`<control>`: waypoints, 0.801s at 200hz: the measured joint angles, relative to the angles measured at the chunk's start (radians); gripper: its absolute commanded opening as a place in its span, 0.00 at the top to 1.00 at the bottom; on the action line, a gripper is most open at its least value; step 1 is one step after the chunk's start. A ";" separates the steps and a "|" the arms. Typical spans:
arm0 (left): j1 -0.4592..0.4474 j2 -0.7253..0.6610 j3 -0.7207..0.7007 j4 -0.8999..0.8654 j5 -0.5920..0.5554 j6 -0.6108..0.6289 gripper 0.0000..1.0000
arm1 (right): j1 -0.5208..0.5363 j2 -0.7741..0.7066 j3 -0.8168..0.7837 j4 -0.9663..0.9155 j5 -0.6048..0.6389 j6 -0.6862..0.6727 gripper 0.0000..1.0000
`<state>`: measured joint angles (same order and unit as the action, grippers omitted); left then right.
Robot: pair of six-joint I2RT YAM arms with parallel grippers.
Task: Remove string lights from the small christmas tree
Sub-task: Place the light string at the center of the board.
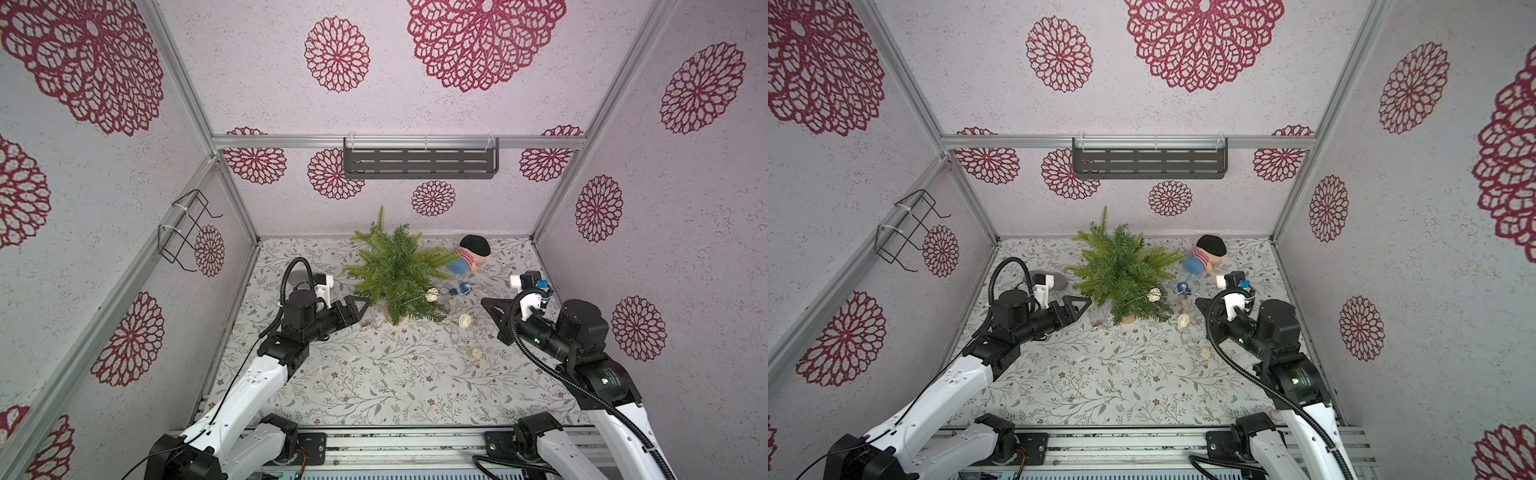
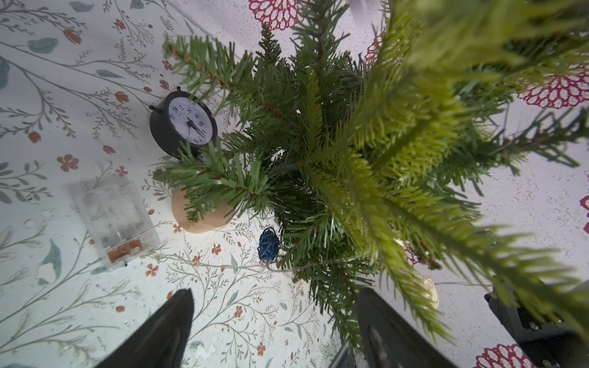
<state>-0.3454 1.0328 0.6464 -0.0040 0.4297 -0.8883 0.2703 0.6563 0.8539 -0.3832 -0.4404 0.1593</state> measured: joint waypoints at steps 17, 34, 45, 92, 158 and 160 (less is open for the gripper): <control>0.000 0.003 0.007 0.003 0.001 0.005 0.15 | 0.003 -0.013 -0.069 0.014 0.021 0.058 1.00; 0.000 0.016 0.017 0.014 0.003 0.005 0.15 | 0.008 -0.018 -0.137 0.021 0.047 0.110 1.00; 0.000 0.025 0.021 0.019 0.004 0.005 0.15 | 0.018 -0.018 -0.179 0.029 0.063 0.144 1.00; 0.000 0.034 0.023 0.023 0.005 0.005 0.15 | 0.082 0.021 -0.331 0.103 0.183 0.263 1.00; 0.000 0.034 0.028 0.020 0.006 0.006 0.15 | 0.118 0.119 -0.375 0.142 0.348 0.304 0.40; 0.000 0.034 0.028 0.019 0.006 0.006 0.15 | 0.118 0.119 -0.373 0.141 0.350 0.304 0.39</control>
<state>-0.3454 1.0672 0.6746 0.0154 0.4362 -0.8818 0.3885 0.7750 0.4808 -0.2420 -0.0902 0.4633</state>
